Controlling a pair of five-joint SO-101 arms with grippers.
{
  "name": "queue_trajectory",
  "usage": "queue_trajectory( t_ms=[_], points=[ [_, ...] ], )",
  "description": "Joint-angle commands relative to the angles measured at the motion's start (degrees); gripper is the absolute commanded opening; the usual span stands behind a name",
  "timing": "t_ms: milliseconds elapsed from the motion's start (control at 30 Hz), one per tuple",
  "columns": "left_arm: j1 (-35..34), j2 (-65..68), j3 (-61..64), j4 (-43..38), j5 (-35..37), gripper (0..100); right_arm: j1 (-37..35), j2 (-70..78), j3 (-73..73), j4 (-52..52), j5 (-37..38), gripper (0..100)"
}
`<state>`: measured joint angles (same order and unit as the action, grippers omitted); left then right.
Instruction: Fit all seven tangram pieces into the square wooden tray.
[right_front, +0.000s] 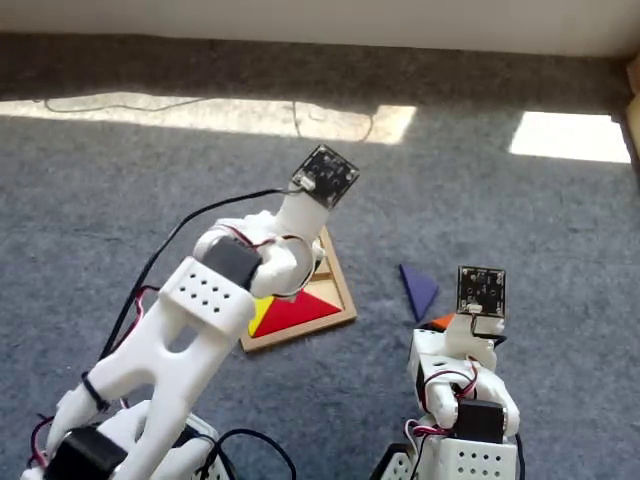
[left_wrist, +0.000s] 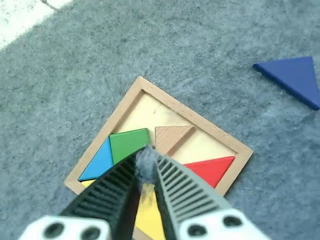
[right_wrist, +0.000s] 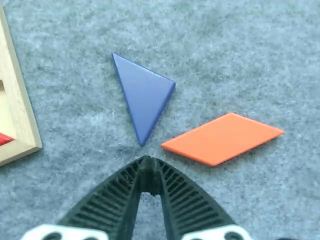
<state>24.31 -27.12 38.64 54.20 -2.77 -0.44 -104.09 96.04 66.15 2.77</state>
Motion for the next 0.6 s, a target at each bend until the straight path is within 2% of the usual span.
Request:
queue_trajectory(
  t_ms=[0,200,267,367,567],
  points=[
    [-2.33,-9.01,4.79,0.09,-3.96,1,0.66,-0.84,6.11,-0.13,-0.26,0.5],
    [-14.46,-20.53,12.26,0.44,-4.48,1,0.66,-0.84,6.11,-0.22,-0.09,0.5],
    [-18.24,-24.75,15.96,0.18,-7.3,1,0.75,-0.84,6.11,-0.22,-0.09,0.5],
    [-22.64,-31.69,22.2,0.18,-9.85,1,0.75,-0.84,6.02,-0.22,-0.09,0.5],
    [-29.41,-47.78,34.68,0.09,-9.85,1,0.75,-0.84,6.02,-0.22,-0.26,0.5]
  ],
)
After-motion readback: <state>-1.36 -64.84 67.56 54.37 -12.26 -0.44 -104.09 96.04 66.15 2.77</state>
